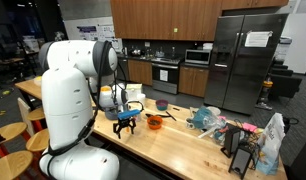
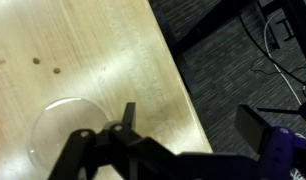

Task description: Put the transparent lid on the white can

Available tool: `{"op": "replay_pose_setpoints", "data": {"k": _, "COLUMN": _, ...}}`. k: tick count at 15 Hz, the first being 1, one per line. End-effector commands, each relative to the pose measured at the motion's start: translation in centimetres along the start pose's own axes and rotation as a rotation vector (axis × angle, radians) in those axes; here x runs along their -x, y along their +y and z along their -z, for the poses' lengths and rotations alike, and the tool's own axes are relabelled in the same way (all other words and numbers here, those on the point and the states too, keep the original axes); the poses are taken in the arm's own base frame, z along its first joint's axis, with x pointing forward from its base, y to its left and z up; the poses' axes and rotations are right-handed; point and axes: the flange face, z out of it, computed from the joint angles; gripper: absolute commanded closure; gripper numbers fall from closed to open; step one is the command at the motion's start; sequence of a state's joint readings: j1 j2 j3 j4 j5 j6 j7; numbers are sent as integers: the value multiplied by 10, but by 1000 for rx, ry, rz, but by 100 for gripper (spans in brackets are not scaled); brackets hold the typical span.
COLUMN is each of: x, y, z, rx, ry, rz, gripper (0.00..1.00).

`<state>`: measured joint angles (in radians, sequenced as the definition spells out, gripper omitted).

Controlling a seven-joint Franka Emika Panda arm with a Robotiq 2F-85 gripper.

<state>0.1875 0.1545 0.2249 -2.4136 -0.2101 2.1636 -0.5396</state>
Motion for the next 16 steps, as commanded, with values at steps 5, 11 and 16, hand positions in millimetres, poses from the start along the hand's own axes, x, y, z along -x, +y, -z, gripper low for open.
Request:
{"op": "replay_pose_setpoints", "data": {"k": 5, "x": 24, "y": 26, "z": 3, "rx": 150, "ry": 106, "rz": -67, "gripper": 0}}
{"op": "replay_pose_setpoints", "data": {"k": 11, "x": 8, "y": 42, "z": -11, "rx": 113, "ry": 191, "rz": -23, "gripper": 0}}
{"op": "replay_pose_setpoints", "data": {"k": 16, "x": 4, "y": 47, "z": -22, "rx": 91, "ry": 214, "rz": -9, "gripper": 27}}
